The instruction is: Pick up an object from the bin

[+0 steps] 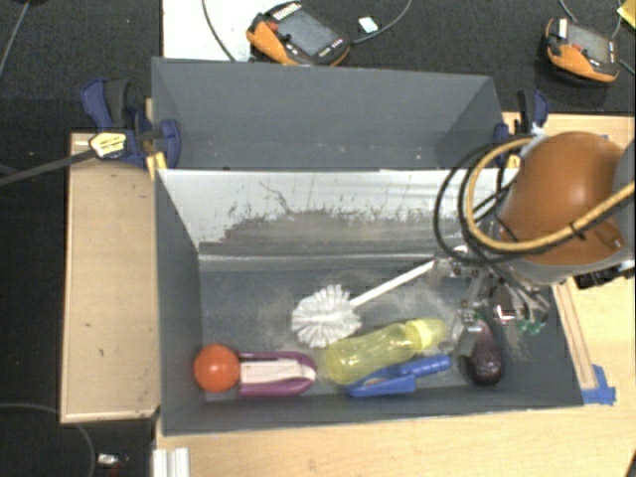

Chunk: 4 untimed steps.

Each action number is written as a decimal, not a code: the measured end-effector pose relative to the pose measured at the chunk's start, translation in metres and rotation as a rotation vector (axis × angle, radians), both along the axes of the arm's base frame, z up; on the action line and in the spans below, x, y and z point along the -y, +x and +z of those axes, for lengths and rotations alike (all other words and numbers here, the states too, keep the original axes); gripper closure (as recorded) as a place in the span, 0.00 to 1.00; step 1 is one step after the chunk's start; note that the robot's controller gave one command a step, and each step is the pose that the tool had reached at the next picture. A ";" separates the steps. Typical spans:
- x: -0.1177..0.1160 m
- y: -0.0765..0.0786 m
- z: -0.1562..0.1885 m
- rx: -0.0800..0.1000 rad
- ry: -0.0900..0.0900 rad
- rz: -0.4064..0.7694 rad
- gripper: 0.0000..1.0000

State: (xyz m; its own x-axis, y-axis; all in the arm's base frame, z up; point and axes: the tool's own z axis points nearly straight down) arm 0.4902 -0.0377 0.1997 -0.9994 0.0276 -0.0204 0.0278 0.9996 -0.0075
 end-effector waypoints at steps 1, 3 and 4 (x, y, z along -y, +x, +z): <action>0.000 0.004 -0.003 0.019 0.000 -0.014 0.00; 0.013 -0.001 -0.012 0.002 0.000 0.013 0.00; -0.061 -0.005 0.079 0.030 -0.011 0.265 1.00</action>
Offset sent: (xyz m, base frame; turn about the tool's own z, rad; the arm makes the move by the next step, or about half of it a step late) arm 0.0185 -0.0197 0.1565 -0.3182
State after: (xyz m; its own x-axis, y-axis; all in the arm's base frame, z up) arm 0.4851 0.0231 0.2787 -0.9708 -0.2351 -0.0487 -0.2343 0.9719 -0.0218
